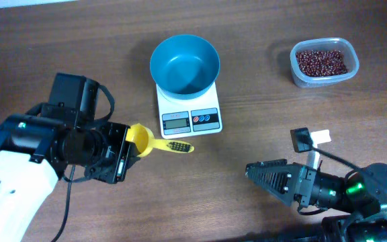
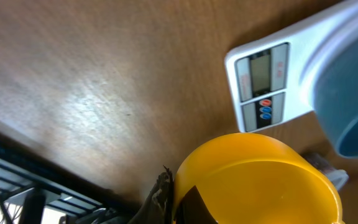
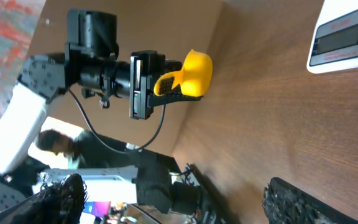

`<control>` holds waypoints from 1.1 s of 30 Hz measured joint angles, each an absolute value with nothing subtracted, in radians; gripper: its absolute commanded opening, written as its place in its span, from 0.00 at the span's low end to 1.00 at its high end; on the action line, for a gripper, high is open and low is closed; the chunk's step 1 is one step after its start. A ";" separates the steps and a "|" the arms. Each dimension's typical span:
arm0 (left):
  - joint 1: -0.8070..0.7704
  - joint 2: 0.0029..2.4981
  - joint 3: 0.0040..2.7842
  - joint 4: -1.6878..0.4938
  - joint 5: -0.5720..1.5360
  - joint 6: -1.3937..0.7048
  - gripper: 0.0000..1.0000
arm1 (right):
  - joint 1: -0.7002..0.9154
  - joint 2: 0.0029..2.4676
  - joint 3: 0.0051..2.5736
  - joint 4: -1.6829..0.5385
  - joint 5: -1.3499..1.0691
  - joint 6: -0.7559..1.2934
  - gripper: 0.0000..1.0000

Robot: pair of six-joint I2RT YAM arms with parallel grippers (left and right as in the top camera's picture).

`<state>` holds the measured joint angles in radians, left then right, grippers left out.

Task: Scoop item into bowl and weigh 50g on scale
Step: 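Move the right gripper toward the scoop handle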

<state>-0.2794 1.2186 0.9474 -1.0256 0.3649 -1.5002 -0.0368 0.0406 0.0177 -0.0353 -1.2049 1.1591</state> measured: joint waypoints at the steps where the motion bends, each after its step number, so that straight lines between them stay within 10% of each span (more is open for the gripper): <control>1: -0.279 1.219 0.947 -1.016 0.365 -1.500 0.00 | -0.037 0.053 0.024 -0.036 -1.200 1.172 0.94; 21: -0.279 1.219 0.947 -1.004 0.362 -1.501 0.00 | -0.016 0.605 0.352 -0.029 -1.161 1.123 0.99; 33: -0.319 1.220 0.947 -1.004 0.364 -1.522 0.00 | 0.477 0.766 0.425 -0.096 -0.697 0.981 0.99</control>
<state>-0.3191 1.2198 0.9474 -1.0042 0.3645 -1.5215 0.4767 0.7658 0.4248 -0.0963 -0.6968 0.9806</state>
